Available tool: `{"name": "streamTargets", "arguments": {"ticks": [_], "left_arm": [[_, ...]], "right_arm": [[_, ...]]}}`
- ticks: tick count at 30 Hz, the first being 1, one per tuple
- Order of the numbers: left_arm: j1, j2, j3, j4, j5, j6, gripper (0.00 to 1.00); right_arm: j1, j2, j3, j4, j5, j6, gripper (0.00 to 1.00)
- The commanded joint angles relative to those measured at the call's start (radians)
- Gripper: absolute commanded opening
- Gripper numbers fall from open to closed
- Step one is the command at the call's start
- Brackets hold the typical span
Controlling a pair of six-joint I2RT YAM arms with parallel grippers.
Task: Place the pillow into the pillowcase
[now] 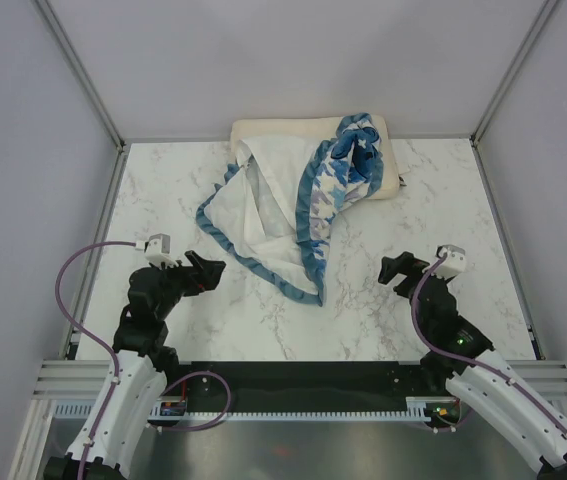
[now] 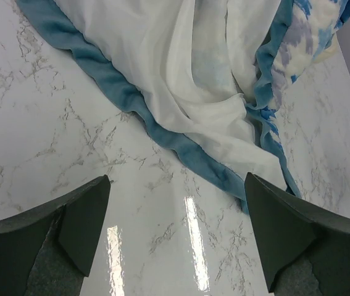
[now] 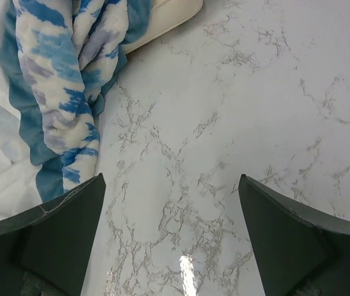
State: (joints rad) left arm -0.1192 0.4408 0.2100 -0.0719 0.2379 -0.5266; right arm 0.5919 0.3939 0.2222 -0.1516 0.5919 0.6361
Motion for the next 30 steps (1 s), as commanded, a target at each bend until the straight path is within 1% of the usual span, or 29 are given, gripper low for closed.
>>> {"name": "streamTargets", "arguments": {"ticks": [1, 4, 5, 6, 9, 10, 12, 13, 14, 15, 16, 17, 18, 19, 20, 21, 22, 23, 25, 26, 27, 28, 30], "left_arm": [[0.001, 0.003, 0.002, 0.038, 0.015, -0.019, 0.98], [0.001, -0.001, 0.0, 0.038, 0.018, -0.019, 0.98], [0.001, -0.001, 0.0, 0.038, 0.017, -0.021, 0.98], [0.001, 0.001, 0.0, 0.04, 0.017, -0.023, 0.98], [0.001, 0.006, 0.0, 0.041, 0.017, -0.024, 0.98], [0.003, 0.007, 0.0, 0.044, 0.018, -0.024, 0.98], [0.001, 0.01, 0.002, 0.046, 0.02, -0.024, 0.98], [0.001, 0.013, 0.0, 0.047, 0.021, -0.024, 0.98], [0.001, 0.013, 0.002, 0.046, 0.024, -0.024, 0.98], [0.001, 0.012, 0.002, 0.047, 0.027, -0.027, 0.98], [0.003, 0.009, 0.002, 0.047, 0.029, -0.026, 0.98], [0.001, 0.007, 0.0, 0.049, 0.029, -0.026, 0.98], [0.001, 0.006, -0.001, 0.05, 0.034, -0.027, 0.98], [0.001, 0.004, -0.001, 0.052, 0.037, -0.029, 0.98], [0.001, 0.004, -0.001, 0.053, 0.043, -0.027, 0.98], [0.001, 0.003, -0.001, 0.057, 0.046, -0.03, 0.97], [0.001, 0.003, -0.001, 0.057, 0.047, -0.033, 0.97], [0.0, -0.002, 0.0, 0.058, 0.051, -0.032, 0.97], [0.0, -0.002, 0.0, 0.06, 0.054, -0.036, 0.97], [0.0, -0.005, 0.0, 0.061, 0.061, -0.036, 0.97], [-0.002, -0.004, 0.002, 0.063, 0.072, -0.036, 0.97], [-0.003, 0.001, 0.003, 0.069, 0.09, -0.032, 0.97], [-0.017, 0.031, 0.014, 0.067, 0.101, -0.024, 0.97]], "right_arm": [[0.0, 0.011, 0.009, 0.004, 0.025, 0.004, 0.98], [0.002, 0.04, 0.019, 0.041, -0.018, -0.056, 0.98], [0.002, 0.072, 0.026, 0.094, -0.05, -0.074, 0.98], [0.002, 0.091, 0.037, 0.118, -0.117, -0.087, 0.98], [0.002, 0.201, 0.106, 0.197, -0.173, -0.087, 0.98], [0.002, 0.276, 0.129, 0.214, -0.191, -0.09, 0.98], [0.002, 0.365, 0.212, 0.254, -0.199, -0.093, 0.98], [0.0, 0.458, 0.242, 0.265, -0.211, -0.098, 0.98], [0.0, 0.509, 0.309, 0.277, -0.213, -0.102, 0.98], [0.0, 0.558, 0.345, 0.279, -0.213, -0.102, 0.98], [0.0, 0.656, 0.383, 0.277, -0.216, -0.102, 0.98], [-0.001, 0.704, 0.458, 0.277, -0.218, -0.096, 0.98], [-0.007, 0.748, 0.497, 0.277, -0.216, -0.093, 0.98], [-0.012, 0.832, 0.534, 0.277, -0.216, -0.085, 0.98], [-0.02, 0.874, 0.607, 0.277, -0.218, -0.082, 0.98], [-0.042, 0.914, 0.643, 0.277, -0.221, -0.064, 0.98], [-0.058, 0.994, 0.679, 0.277, -0.228, -0.052, 0.98], [-0.075, 1.032, 0.754, 0.277, -0.253, -0.038, 0.98], [-0.119, 1.111, 0.825, 0.276, -0.261, -0.003, 0.98], [-0.133, 1.188, 0.892, 0.273, -0.257, 0.008, 0.98], [-0.161, 1.226, 0.925, 0.274, -0.26, 0.017, 0.98], [-0.171, 1.3, 0.959, 0.273, -0.262, 0.031, 0.98], [-0.197, 1.368, 1.058, 0.27, -0.291, 0.033, 0.98]]}}
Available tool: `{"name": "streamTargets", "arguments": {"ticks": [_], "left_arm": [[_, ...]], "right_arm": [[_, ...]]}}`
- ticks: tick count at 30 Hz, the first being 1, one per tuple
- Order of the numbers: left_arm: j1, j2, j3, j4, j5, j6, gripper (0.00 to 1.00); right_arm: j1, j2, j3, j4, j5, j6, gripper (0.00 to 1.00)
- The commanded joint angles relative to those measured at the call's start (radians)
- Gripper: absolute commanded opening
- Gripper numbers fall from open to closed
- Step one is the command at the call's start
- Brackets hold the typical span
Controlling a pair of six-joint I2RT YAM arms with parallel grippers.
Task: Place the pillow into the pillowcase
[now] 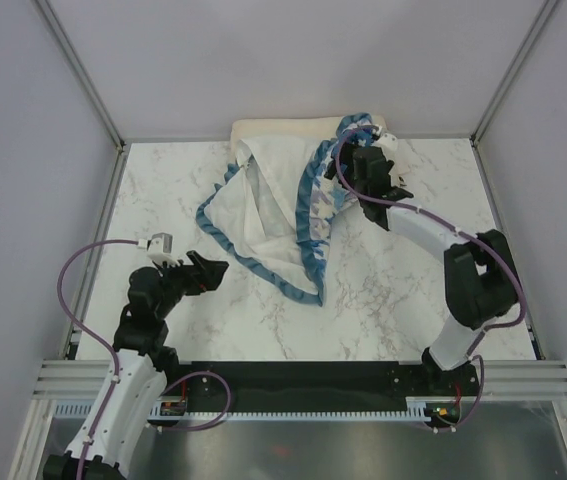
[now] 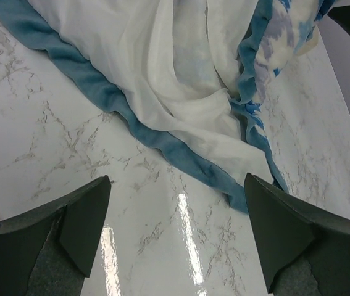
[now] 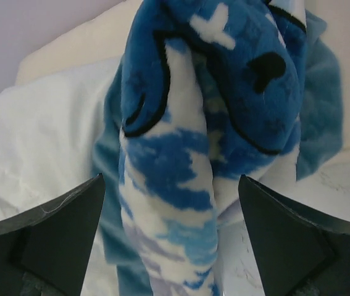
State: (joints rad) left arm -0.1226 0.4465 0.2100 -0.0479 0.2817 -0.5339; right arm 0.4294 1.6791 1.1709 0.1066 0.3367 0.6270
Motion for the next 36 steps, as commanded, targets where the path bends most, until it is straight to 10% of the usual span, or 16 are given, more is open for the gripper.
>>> {"name": "streamTargets", "arguments": {"ticks": [1, 4, 8, 12, 26, 36], "left_arm": [[-0.018, 0.04, 0.019, 0.069, 0.054, -0.017, 0.97], [-0.049, 0.106, 0.04, 0.092, 0.066, -0.04, 0.96], [-0.159, 0.188, 0.091, 0.083, 0.004, -0.069, 0.93], [-0.337, 0.28, 0.143, 0.069, -0.119, -0.107, 0.91], [-0.877, 0.871, 0.564, -0.098, -0.421, -0.095, 0.79], [-0.953, 1.23, 0.819, -0.264, -0.503, -0.109, 0.79]], "right_arm": [[-0.04, 0.144, 0.145, 0.005, -0.042, 0.033, 0.98], [-0.046, 0.236, 0.297, -0.045, -0.079, 0.001, 0.9], [-0.046, 0.242, 0.317, -0.056, -0.084, -0.009, 0.4], [-0.046, 0.121, 0.207, -0.001, -0.036, -0.007, 0.15], [-0.072, -0.202, -0.079, -0.01, 0.064, -0.015, 0.0], [-0.115, -0.321, -0.175, -0.042, 0.081, 0.008, 0.0]]}}
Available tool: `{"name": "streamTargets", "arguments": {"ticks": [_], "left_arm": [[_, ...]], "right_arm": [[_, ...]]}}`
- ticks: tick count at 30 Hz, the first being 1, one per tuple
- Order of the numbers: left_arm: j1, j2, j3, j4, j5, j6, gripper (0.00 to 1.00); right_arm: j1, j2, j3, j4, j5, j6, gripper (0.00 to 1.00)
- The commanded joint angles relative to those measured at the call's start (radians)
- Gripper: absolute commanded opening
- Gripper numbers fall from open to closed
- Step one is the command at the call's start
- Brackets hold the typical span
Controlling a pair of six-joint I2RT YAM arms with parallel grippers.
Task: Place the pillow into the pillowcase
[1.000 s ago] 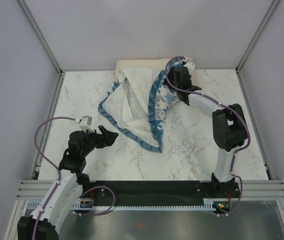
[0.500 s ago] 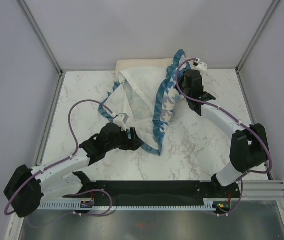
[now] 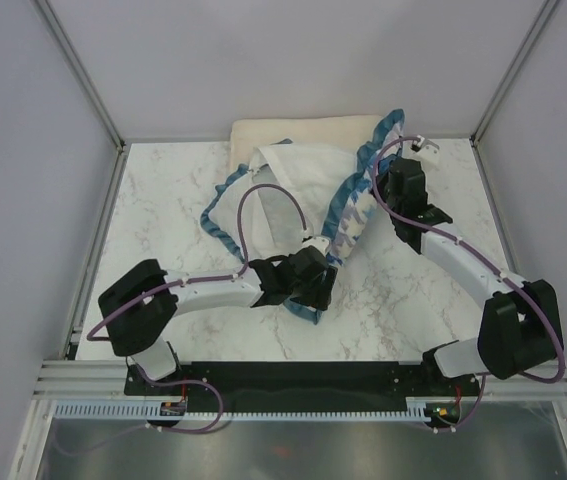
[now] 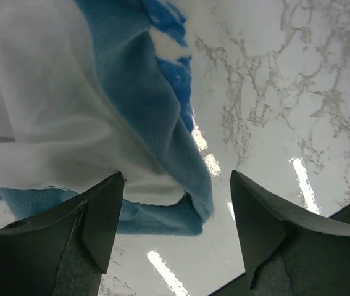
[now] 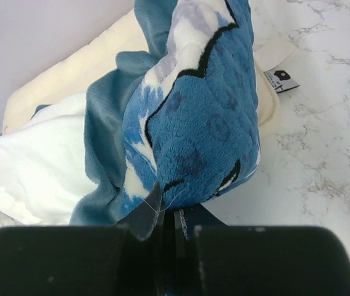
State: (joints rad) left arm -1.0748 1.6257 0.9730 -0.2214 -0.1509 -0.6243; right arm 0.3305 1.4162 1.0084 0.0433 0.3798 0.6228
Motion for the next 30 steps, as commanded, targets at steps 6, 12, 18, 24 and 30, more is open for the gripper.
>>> {"name": "streamTargets", "arguments": {"ticks": [6, 12, 18, 24, 30], "left_arm": [[-0.001, 0.171, 0.122, -0.093, -0.015, -0.002, 0.28], [-0.001, 0.012, 0.073, -0.18, -0.162, 0.008, 0.02], [0.007, -0.321, -0.106, -0.459, -0.395, -0.167, 0.02], [0.009, -0.578, -0.215, -0.636, -0.596, -0.382, 0.02], [0.01, -0.757, -0.304, -0.693, -0.72, -0.547, 0.02]], "right_arm": [[-0.051, -0.126, -0.08, -0.008, 0.03, 0.055, 0.0], [-0.076, -0.339, -0.263, -0.094, 0.047, 0.166, 0.0], [-0.076, -0.612, -0.447, -0.255, 0.068, 0.216, 0.98], [-0.076, -0.734, -0.415, -0.399, 0.14, 0.19, 0.98], [-0.076, -0.489, -0.321, -0.428, 0.143, 0.192, 0.98]]}}
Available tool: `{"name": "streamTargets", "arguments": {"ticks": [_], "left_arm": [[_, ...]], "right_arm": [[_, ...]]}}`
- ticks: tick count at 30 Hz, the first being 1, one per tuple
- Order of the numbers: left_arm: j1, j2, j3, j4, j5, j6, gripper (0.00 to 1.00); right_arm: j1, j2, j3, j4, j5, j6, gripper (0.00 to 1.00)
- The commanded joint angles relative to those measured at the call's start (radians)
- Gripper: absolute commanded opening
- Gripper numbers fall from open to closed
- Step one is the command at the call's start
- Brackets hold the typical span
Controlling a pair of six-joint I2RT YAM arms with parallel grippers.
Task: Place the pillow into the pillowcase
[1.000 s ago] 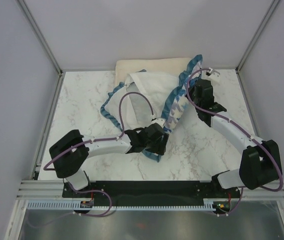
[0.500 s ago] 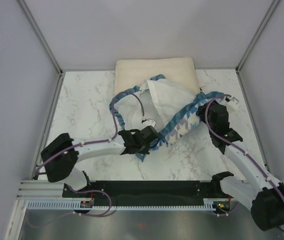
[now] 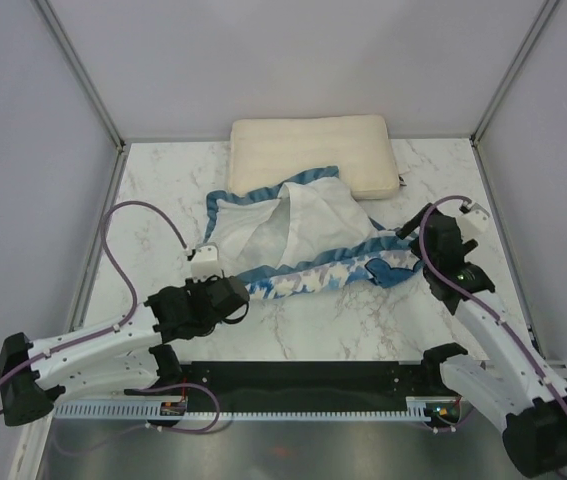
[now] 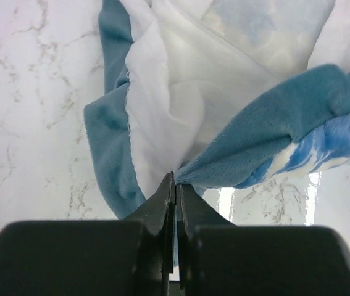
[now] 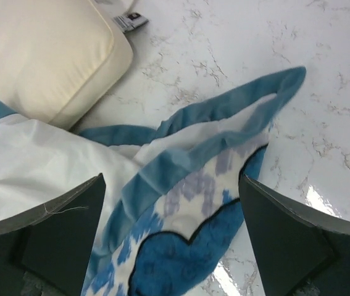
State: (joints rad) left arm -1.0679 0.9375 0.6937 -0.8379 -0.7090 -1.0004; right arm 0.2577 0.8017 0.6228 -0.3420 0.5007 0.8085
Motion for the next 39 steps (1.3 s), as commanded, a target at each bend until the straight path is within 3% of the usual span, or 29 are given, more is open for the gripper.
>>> {"name": "streamTargets", "arguments": {"ticks": [1, 8, 14, 20, 29, 35, 37, 38, 39], "left_arm": [[0.003, -0.089, -0.032, -0.085, -0.176, -0.205, 0.02], [0.011, -0.164, -0.06, -0.113, -0.239, -0.265, 0.02], [0.011, -0.102, -0.045, -0.119, -0.248, -0.265, 0.02], [0.011, -0.063, -0.036, -0.136, -0.254, -0.297, 0.02], [0.011, -0.089, -0.046, -0.142, -0.26, -0.314, 0.02], [0.013, -0.106, -0.037, -0.156, -0.279, -0.311, 0.02], [0.014, -0.112, -0.03, -0.165, -0.29, -0.311, 0.02], [0.016, -0.112, -0.025, -0.167, -0.293, -0.31, 0.02], [0.017, -0.112, -0.02, -0.168, -0.297, -0.307, 0.02]], "right_arm": [[-0.003, 0.161, 0.095, -0.048, 0.028, 0.014, 0.98], [-0.003, 0.39, 0.181, -0.063, -0.019, 0.098, 0.95], [-0.003, 0.364, 0.167, -0.172, -0.036, 0.221, 0.97], [-0.003, 0.37, 0.239, -0.411, 0.012, 0.331, 0.96], [-0.003, 0.415, 0.183, -0.388, 0.047, 0.426, 0.95], [-0.003, 0.474, 0.164, -0.321, 0.101, 0.478, 0.77], [-0.005, 0.498, 0.189, -0.31, 0.099, 0.478, 0.58], [-0.005, 0.52, 0.199, -0.305, 0.093, 0.462, 0.44], [-0.006, 0.53, 0.222, -0.292, 0.085, 0.454, 0.08]]}}
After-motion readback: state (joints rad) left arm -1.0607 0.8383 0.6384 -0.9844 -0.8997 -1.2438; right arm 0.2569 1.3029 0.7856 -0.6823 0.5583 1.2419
